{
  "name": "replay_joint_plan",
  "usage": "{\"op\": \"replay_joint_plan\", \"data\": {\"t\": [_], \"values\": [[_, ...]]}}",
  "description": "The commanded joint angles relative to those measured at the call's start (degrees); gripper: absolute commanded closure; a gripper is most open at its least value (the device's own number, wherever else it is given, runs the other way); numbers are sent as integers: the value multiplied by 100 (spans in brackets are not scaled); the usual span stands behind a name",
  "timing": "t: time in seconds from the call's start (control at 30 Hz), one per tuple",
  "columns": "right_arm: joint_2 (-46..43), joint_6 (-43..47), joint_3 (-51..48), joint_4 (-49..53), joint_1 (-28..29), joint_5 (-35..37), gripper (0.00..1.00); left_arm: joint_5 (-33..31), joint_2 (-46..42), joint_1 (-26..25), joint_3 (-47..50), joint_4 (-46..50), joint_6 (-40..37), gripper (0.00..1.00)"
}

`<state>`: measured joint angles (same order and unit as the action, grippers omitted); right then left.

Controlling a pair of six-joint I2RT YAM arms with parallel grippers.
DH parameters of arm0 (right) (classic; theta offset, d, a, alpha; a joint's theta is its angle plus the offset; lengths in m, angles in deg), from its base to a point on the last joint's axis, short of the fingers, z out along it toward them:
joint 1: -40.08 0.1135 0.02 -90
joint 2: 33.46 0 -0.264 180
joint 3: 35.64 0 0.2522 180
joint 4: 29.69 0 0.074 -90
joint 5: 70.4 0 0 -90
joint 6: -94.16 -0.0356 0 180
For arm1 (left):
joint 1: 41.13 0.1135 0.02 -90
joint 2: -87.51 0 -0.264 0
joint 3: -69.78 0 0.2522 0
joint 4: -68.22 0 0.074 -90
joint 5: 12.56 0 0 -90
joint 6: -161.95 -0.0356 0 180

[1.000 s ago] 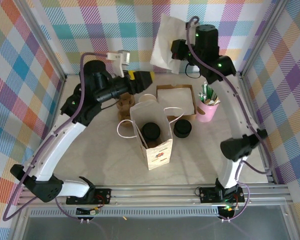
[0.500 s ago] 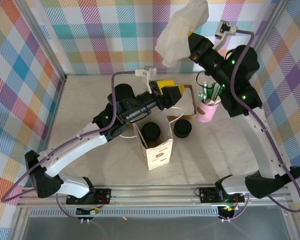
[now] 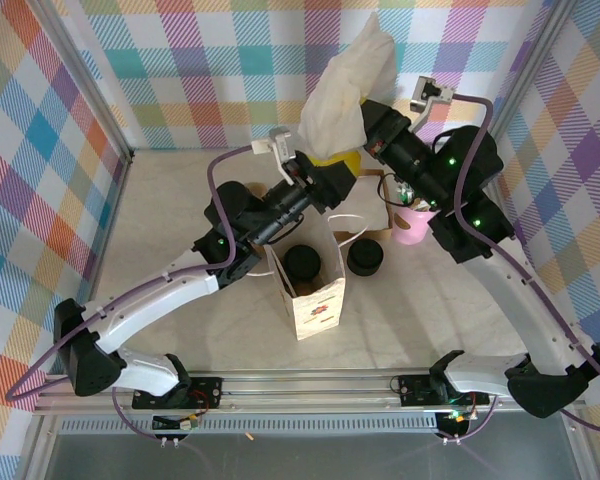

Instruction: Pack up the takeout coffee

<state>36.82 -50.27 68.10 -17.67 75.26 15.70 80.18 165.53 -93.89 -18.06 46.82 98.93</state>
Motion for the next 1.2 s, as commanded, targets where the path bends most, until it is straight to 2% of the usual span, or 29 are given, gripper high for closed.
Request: {"op": "replay_joint_plan", "data": {"t": [0.0, 0.33, 0.63, 0.87, 0.9, 0.97, 1.07, 1.17], "values": [[-216, -31, -90, -418, 89, 126, 100, -326, -318, -51, 179, -870, -208, 23], [-216, -129, -287, -643, 295, 144, 100, -803, -345, -51, 387, -1520, -381, 34], [-279, -67, -466, -832, 341, 54, 100, -919, -335, -47, 554, -2030, -360, 64], [-454, 156, -710, -1185, 341, -288, 100, -831, -423, -51, 770, -2377, -342, 95], [-481, 196, -770, -1281, 336, -390, 95, -770, -430, -51, 789, -2424, -343, 100], [-559, 298, -915, -1469, 341, -555, 83, -666, -466, -55, 834, -2514, -347, 100], [-704, 417, -1169, -1725, 321, -761, 53, -493, -546, -44, 895, -2600, -392, 100], [-794, 573, -1237, -1775, 281, -1112, 35, -242, -685, -42, 915, -2525, -473, 100]]}}
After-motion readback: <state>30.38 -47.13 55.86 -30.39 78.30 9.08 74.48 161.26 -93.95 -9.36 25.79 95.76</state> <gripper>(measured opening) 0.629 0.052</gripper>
